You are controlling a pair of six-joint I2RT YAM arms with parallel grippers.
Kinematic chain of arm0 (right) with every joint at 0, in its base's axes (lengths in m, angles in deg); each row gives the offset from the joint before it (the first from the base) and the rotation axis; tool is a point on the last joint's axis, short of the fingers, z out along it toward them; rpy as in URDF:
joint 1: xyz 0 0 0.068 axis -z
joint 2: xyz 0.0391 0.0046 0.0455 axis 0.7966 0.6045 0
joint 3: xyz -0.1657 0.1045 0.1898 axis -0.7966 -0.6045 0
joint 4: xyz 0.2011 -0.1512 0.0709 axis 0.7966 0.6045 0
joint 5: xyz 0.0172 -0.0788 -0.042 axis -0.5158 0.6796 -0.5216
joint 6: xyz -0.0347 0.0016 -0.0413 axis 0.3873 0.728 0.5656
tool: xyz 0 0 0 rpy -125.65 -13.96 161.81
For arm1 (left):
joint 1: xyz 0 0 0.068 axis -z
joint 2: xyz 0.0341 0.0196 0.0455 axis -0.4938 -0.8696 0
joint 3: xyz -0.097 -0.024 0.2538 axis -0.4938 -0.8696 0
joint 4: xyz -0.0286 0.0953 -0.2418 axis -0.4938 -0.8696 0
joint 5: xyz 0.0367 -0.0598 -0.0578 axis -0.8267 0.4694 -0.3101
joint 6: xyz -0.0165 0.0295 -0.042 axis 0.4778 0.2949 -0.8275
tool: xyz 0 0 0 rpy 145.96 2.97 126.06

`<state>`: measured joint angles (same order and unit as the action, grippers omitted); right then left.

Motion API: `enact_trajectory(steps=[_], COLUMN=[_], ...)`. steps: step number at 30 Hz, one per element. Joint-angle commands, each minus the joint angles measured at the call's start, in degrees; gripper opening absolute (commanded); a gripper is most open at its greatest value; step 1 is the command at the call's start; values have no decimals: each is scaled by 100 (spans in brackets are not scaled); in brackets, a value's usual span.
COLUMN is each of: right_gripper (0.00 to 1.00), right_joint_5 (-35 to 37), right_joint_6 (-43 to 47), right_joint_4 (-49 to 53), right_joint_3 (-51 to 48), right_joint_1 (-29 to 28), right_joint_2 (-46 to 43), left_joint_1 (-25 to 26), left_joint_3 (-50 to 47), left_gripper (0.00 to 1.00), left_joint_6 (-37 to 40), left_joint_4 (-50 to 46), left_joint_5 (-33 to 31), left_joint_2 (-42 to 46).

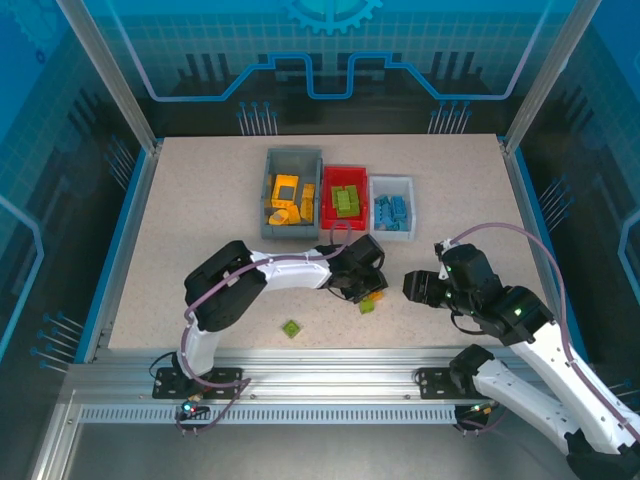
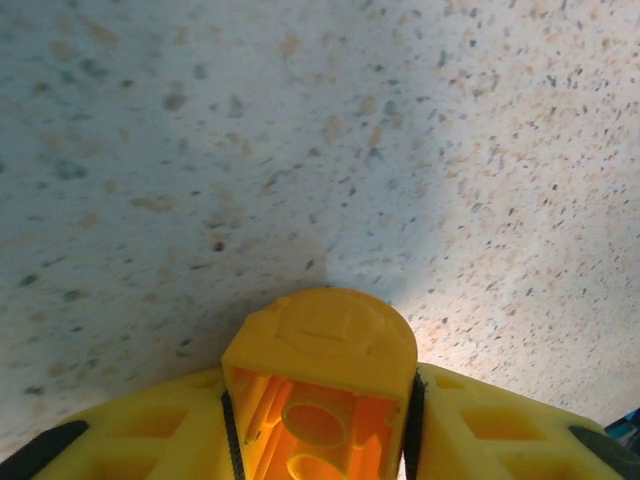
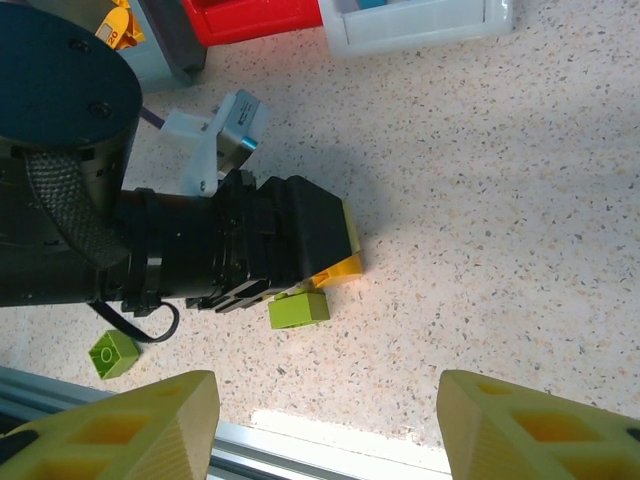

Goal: Sort the legos into containers by color

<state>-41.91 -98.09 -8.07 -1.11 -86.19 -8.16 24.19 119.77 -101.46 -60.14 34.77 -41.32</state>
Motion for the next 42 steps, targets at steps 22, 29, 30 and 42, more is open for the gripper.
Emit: enact_trajectory(steps=[22, 29, 30, 42], right_gripper=[62, 62, 62, 65], right_joint_5=[-223, 430, 550, 2171], right_joint_6=[1261, 1173, 1207, 1826], right_joint_4=[-2307, -2788, -2883, -3249], right_joint_3=[1316, 2282, 2401, 3643], right_joint_1=[-1440, -1499, -1544, -2343], right_joint_2=[2772, 3915, 4004, 5163], left_joint_1=[-2977, -3664, -3703, -3928], left_joint_3=[825, 2367, 2621, 3989], left_gripper=[37, 37, 37, 37], left_joint_6=[4007, 5088, 5173, 5213], left_joint_4=[-2498, -2492, -2515, -2415], left_joint_5=[-476, -83, -7, 616], left_joint_2=[1782, 384, 120, -1400])
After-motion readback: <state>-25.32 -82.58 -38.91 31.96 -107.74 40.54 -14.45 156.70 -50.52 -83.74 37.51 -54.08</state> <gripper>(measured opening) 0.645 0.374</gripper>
